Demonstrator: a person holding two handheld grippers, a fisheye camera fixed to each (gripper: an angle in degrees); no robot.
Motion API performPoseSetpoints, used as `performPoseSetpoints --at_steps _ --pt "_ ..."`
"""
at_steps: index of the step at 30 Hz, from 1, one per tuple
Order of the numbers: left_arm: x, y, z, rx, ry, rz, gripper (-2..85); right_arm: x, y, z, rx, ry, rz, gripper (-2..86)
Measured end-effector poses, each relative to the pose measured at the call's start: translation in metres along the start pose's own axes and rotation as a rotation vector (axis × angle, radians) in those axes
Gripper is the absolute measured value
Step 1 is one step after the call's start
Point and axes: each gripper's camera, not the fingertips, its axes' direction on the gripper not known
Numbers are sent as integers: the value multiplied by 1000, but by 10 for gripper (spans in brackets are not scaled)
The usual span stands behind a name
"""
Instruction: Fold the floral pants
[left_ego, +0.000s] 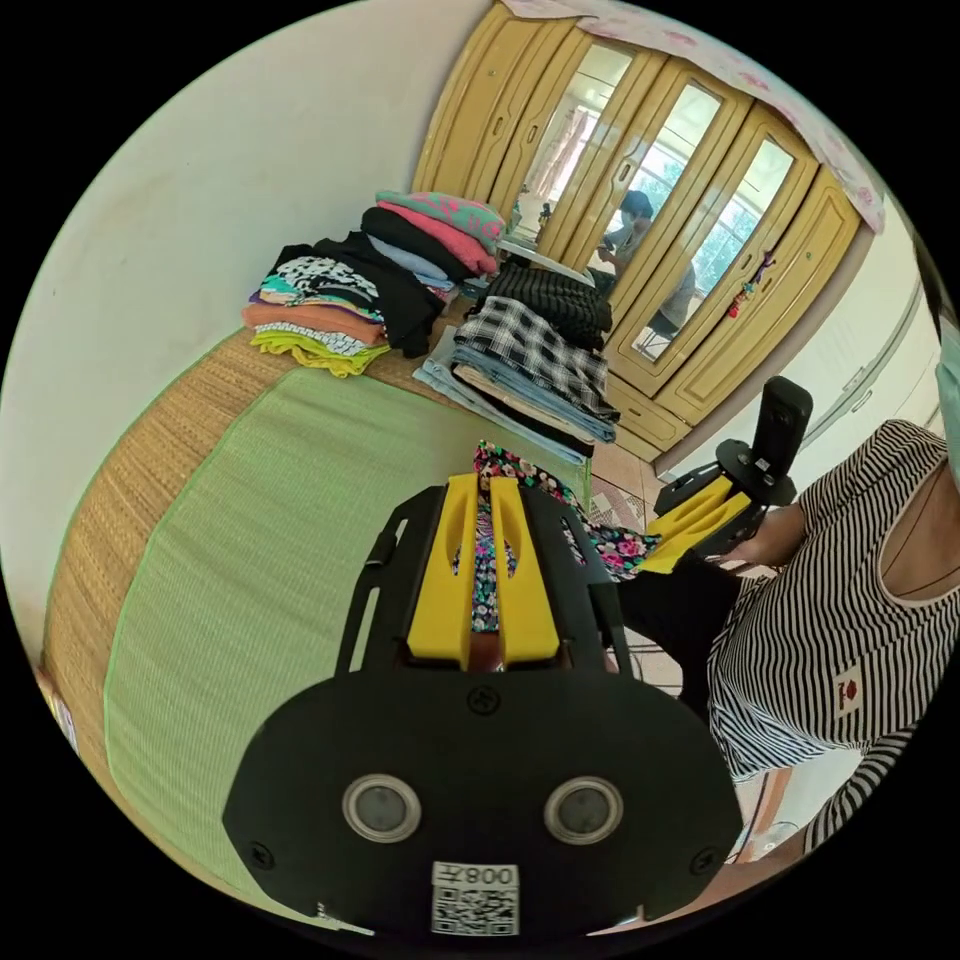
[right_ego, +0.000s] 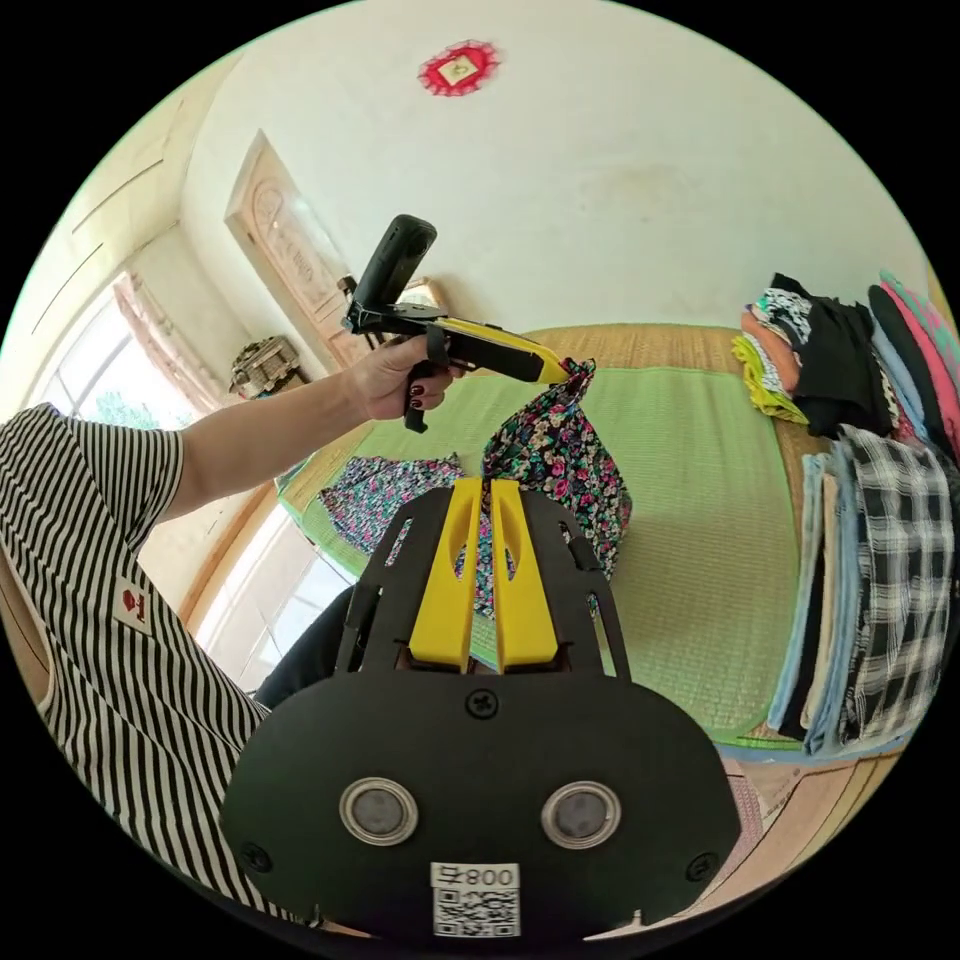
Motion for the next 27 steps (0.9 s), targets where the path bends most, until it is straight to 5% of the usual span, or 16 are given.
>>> performPoseSetpoints --at_steps 11,27 --pt "-85 207 -71 -36 26 -362 23 -64 -43 181 -326 -182 -98 14" --pt "-85 343 -142 201 38 -601 4 -123 -68 344 -617 -201 -243 14"
